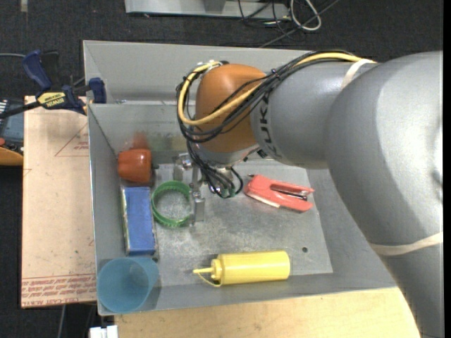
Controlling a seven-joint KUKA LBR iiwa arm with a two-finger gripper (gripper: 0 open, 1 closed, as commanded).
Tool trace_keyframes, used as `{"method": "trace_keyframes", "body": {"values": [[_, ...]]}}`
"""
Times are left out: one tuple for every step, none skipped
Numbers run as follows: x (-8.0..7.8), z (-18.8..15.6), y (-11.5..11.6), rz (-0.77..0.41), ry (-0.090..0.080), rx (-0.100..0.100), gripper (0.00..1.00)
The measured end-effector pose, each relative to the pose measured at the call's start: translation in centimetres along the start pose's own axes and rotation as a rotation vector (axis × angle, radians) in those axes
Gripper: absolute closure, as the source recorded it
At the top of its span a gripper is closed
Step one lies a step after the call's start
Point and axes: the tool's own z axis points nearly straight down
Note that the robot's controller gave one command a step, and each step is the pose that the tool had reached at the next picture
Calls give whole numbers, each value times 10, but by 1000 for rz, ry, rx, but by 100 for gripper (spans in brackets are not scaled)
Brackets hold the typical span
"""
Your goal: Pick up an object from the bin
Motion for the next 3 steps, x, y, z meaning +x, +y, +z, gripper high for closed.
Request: {"method": "trace_keyframes", "body": {"values": [[4,-39,44,-200,-4,2,0],[-12,-5,39,308,0,1,0],[-6,17,40,329,-18,-3,0]]}}
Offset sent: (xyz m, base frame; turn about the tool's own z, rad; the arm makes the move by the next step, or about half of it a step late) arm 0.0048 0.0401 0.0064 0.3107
